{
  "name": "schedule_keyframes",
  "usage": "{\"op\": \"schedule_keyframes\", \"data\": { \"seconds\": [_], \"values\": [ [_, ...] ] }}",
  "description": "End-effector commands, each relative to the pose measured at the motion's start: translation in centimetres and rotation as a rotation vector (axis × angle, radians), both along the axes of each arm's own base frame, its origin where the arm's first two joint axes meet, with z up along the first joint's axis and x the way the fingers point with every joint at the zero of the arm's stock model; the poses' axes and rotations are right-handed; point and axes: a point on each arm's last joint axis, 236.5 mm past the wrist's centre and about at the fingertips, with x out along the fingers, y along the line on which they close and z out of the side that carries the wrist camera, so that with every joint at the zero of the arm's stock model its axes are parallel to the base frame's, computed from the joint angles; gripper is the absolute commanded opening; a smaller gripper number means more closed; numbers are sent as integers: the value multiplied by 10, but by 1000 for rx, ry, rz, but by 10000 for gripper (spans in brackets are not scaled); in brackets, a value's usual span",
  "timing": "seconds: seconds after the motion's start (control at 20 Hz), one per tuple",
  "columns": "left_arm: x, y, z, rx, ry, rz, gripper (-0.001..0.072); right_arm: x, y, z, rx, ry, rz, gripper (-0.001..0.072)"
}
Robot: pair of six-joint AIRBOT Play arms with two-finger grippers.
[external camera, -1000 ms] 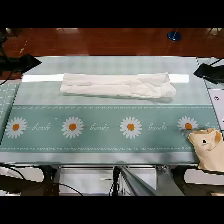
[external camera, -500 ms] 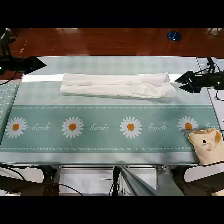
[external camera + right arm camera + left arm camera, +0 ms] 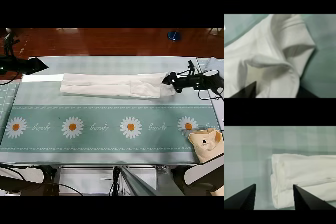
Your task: Fold the shirts.
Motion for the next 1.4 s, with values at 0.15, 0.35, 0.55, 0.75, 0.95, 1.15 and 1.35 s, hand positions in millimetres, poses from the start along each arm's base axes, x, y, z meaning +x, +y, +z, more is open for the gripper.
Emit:
{"op": "schedule_keyframes", "data": {
  "seconds": [0.15, 0.35, 0.55, 0.75, 0.95, 1.15, 1.35],
  "values": [
    [-3, -2, -1, -3, 11, -12, 537, 18, 19, 24, -46, -114, 29, 21],
    [-7, -29, 2, -47, 30, -64, 441, 15, 8, 107, -93, -250, 32, 21],
    [-8, -105, 21, -231, 55, -110, 145, -8, 4, 159, -171, -291, 60, 21],
    [-17, -209, 49, -400, 39, -248, 25, -33, 3, 173, -224, -252, 103, 21],
    [-40, -307, 41, -457, 112, -309, 26, -48, -4, 166, -283, -206, 145, 21],
    [-78, -390, 9, -458, 207, -389, 25, -56, 0, 165, -277, -185, 172, 21],
    [-110, -439, -30, -457, 324, -400, 25, -61, 1, 183, -290, -220, 173, 21]
  ]
}}
